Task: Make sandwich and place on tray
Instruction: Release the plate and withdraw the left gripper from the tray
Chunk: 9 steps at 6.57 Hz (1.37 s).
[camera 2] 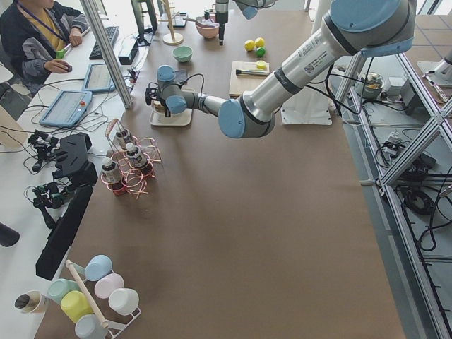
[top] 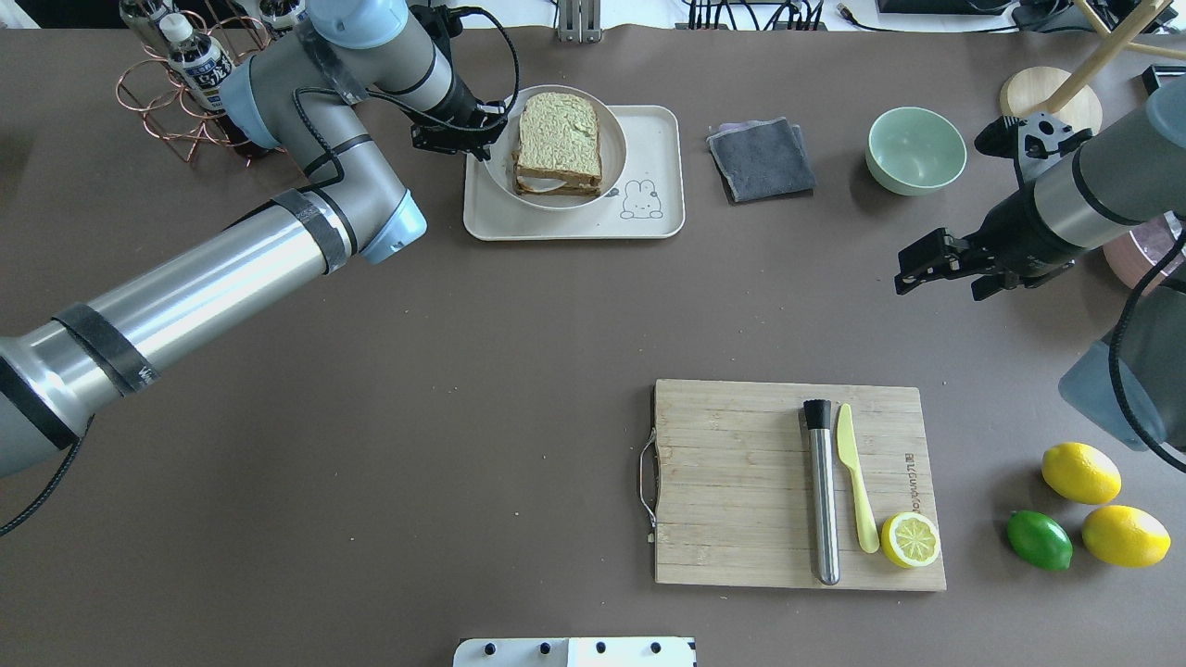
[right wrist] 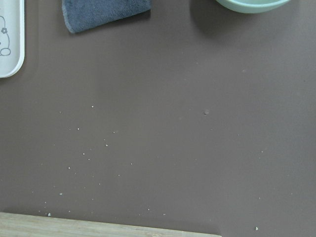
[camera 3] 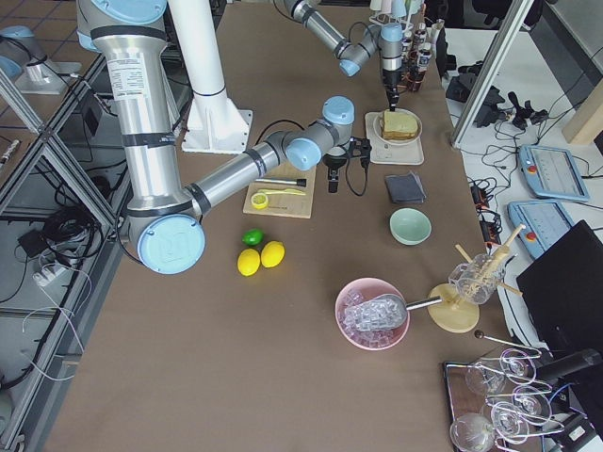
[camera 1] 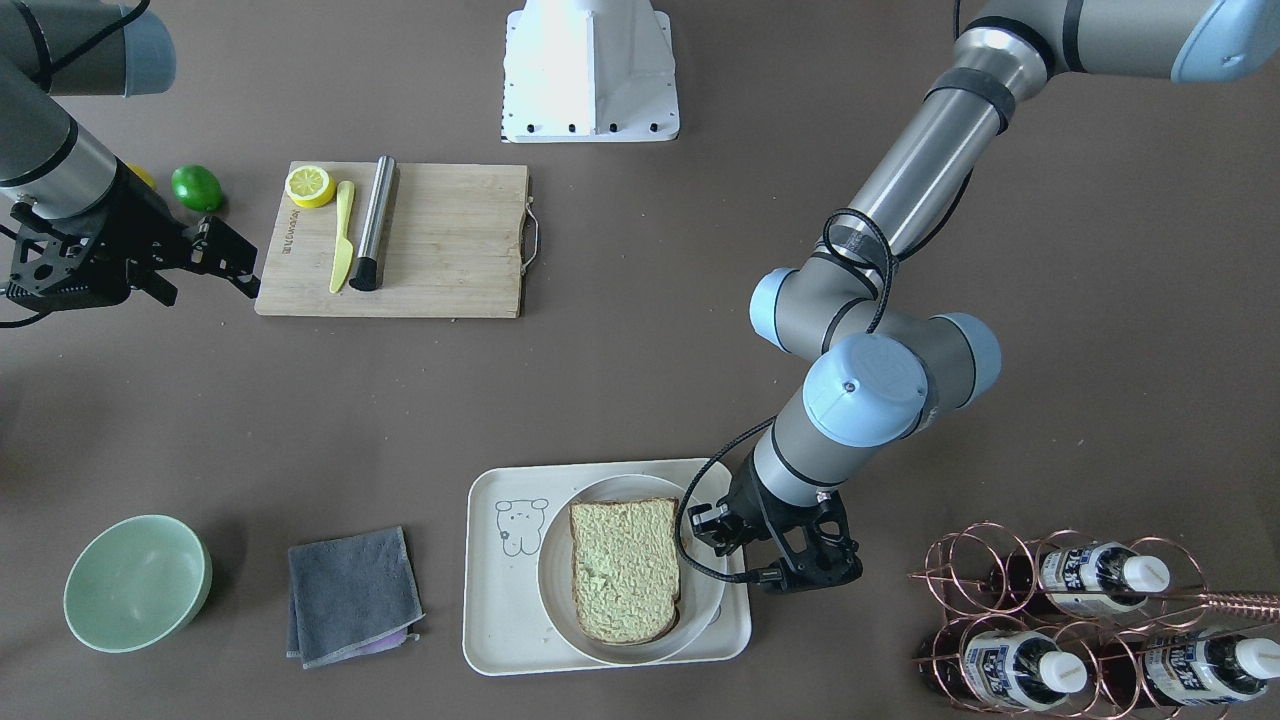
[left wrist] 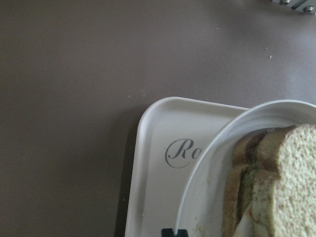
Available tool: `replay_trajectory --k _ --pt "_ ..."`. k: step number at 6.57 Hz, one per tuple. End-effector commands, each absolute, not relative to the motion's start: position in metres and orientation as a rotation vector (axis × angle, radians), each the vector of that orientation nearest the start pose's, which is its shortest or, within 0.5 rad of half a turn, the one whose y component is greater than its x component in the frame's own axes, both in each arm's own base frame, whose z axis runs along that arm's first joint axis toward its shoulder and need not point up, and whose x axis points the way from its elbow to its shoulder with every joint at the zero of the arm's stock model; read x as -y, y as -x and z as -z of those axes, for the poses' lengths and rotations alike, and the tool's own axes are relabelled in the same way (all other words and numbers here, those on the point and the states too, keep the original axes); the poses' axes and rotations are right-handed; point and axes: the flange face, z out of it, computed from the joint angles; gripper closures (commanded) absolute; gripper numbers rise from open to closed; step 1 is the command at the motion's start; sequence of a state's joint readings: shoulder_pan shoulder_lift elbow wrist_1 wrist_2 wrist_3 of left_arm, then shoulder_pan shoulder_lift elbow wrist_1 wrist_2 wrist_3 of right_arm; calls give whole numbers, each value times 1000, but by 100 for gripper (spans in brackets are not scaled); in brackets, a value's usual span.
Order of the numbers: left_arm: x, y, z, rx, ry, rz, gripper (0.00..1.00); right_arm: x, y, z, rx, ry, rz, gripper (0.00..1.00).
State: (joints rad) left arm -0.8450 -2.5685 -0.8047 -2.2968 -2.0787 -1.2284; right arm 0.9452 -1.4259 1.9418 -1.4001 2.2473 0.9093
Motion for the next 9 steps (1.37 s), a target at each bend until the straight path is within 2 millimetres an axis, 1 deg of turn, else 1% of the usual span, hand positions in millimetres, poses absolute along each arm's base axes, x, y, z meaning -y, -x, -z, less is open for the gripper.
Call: replay_trajectory --k 1,2,3,4,5,6,7,8,9 --pt "695 -530 -266 -1045 -151 233 100 472 254 -389 920 -20 -32 0" --pt "694 -532 -266 -1045 -151 232 100 471 254 -390 919 -18 -31 0" --pt "690 -537 -265 -1047 -160 227 100 471 253 -391 918 -18 -33 0" --pt "688 -540 -267 -1044 -165 225 72 471 253 -391 918 -18 -33 0" --pt "688 -541 -270 -1040 -168 220 39 472 253 -389 920 -20 -32 0" --pt "687 -540 -271 -1040 -169 216 34 472 253 -389 921 -21 -31 0" --pt "693 -526 -260 -1058 -181 221 34 473 254 -388 922 -23 -31 0" --pt "683 -494 -276 -1077 -169 202 34 476 250 -389 917 -31 -35 0" --pt "663 -444 -289 -1032 -149 119 34 489 229 -397 905 -57 -45 0"
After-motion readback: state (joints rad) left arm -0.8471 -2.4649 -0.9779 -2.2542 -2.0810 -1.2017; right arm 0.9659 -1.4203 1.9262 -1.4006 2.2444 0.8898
